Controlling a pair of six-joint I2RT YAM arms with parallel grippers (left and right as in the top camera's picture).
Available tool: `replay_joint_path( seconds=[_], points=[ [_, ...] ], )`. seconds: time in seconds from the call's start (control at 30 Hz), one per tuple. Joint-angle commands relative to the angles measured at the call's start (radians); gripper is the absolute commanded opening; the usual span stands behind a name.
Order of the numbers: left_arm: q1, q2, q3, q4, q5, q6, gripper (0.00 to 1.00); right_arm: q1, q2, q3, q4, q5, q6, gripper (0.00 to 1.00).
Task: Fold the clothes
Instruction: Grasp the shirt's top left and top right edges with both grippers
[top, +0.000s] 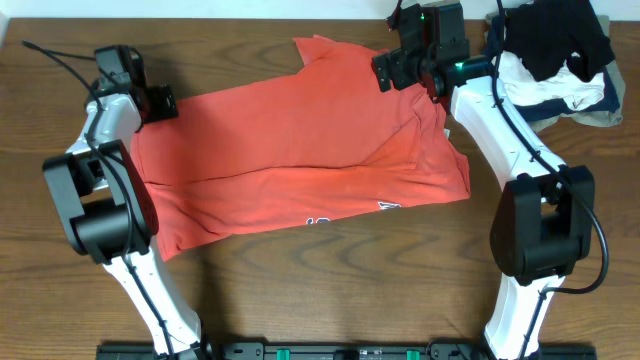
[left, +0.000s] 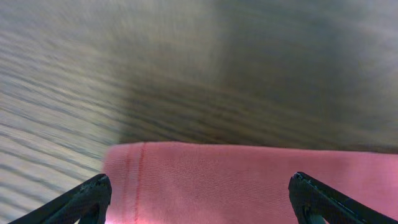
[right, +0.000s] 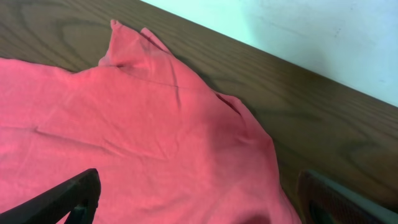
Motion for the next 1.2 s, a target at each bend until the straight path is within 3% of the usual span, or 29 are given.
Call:
replay_joint_path(
  seconds=[0.0, 0.1, 0.37, 0.47, 0.53, 0.63, 0.83, 1.03, 1.17],
  points=[
    [0.015, 0.021, 0.014, 0.01, -0.046, 0.014, 0.92, -0.003, 0.005, 0.014, 0.0, 0.01, -0.015, 0.97],
    [0.028, 0.021, 0.014, 0.018, -0.045, 0.014, 0.91, -0.003, 0.005, 0.014, 0.001, 0.01, -0.015, 0.96],
    [0.045, 0.066, 0.001, 0.013, -0.045, 0.014, 0.78, 0.009, 0.005, 0.014, 0.045, 0.01, -0.009, 0.82],
    [0.044, 0.096, 0.0, 0.008, -0.038, 0.014, 0.71, 0.011, 0.005, 0.014, 0.071, 0.009, -0.002, 0.81],
    [0.043, 0.111, -0.001, 0.003, -0.023, 0.014, 0.64, 0.011, 0.005, 0.014, 0.083, 0.01, 0.006, 0.74],
    [0.04, 0.115, -0.001, -0.004, -0.015, 0.014, 0.5, 0.011, 0.005, 0.014, 0.096, 0.01, 0.013, 0.61],
    [0.04, 0.113, 0.0, -0.006, -0.016, 0.013, 0.07, 0.011, 0.009, 0.013, 0.184, 0.013, 0.039, 0.42],
    [0.04, 0.049, 0.0, -0.081, -0.016, 0.013, 0.06, 0.01, 0.096, 0.013, 0.349, 0.046, 0.05, 0.38],
    [0.039, -0.041, 0.0, -0.159, -0.016, 0.004, 0.06, 0.005, 0.187, 0.014, 0.428, 0.058, 0.061, 0.5]
  ],
)
